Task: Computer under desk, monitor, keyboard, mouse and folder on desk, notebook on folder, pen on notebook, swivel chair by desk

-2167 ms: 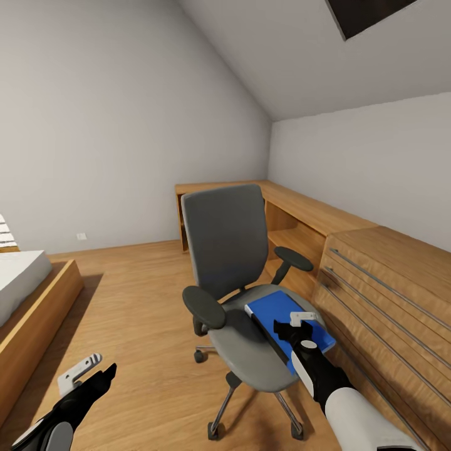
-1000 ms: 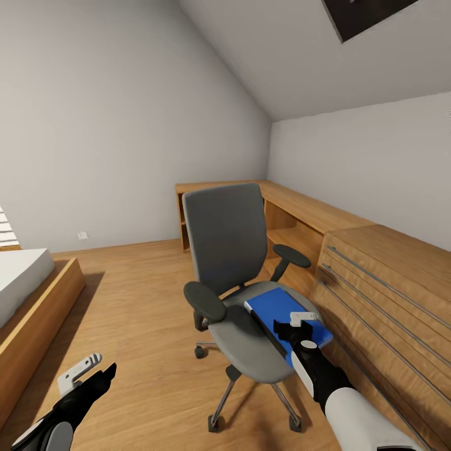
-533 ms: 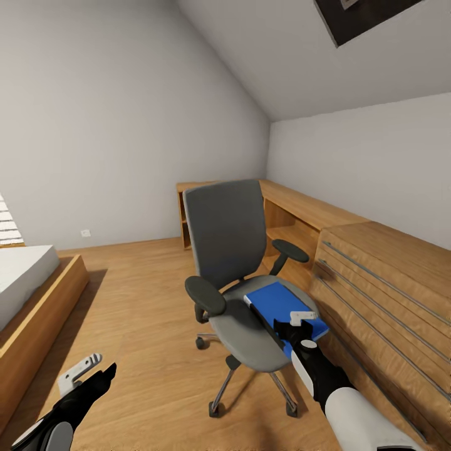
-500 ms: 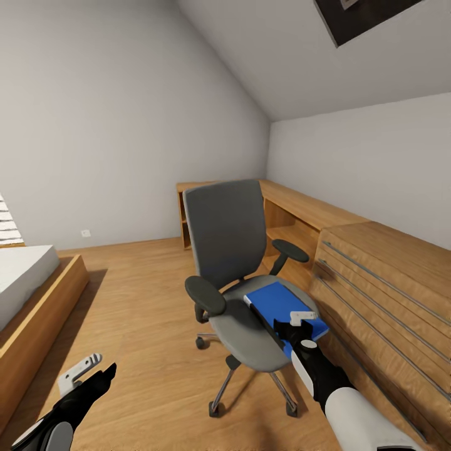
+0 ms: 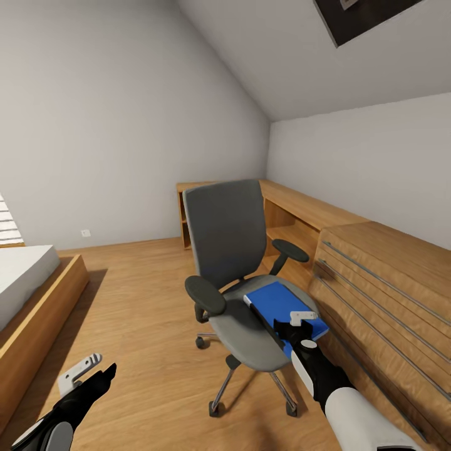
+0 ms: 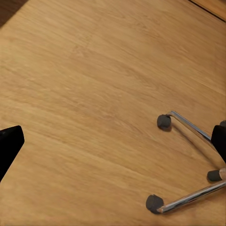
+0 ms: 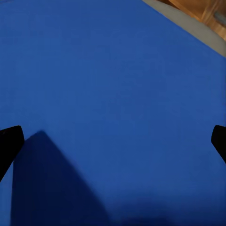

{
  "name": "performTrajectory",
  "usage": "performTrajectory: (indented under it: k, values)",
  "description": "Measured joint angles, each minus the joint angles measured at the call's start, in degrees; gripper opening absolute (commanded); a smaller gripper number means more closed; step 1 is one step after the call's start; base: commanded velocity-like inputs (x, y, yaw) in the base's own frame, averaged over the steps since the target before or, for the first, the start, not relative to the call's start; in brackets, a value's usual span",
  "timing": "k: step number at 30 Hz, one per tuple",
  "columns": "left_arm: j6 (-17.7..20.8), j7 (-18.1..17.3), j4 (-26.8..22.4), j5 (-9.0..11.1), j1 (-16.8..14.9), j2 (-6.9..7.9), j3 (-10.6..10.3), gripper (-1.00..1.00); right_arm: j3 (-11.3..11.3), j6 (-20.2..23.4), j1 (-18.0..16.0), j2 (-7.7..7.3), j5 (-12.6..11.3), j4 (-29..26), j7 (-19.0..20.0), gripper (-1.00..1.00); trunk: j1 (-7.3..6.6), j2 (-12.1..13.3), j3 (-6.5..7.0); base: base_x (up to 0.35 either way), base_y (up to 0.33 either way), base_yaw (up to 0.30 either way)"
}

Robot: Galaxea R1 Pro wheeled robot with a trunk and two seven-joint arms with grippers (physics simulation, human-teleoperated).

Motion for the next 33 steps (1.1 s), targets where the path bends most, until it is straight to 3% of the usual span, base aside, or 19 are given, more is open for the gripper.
performTrajectory:
  k: [10,33]
  values:
    - [0.02,0.00,0.00,-0.03,0.00,0.00,0.00,1.00,0.01,0.00,0.01,0.00,-0.01,-0.01,0.00,1.00,0.00,0.00,0.00,0.000,0.000,0.000]
    - [-0.07,0.06,0.01,-0.04,0.00,-0.09,-0.09,1.00,0.03,0.01,0.02,0.00,-0.20,1.92,0.02,1.00,-5.04,9.22,4.11,0.000,0.000,0.000]
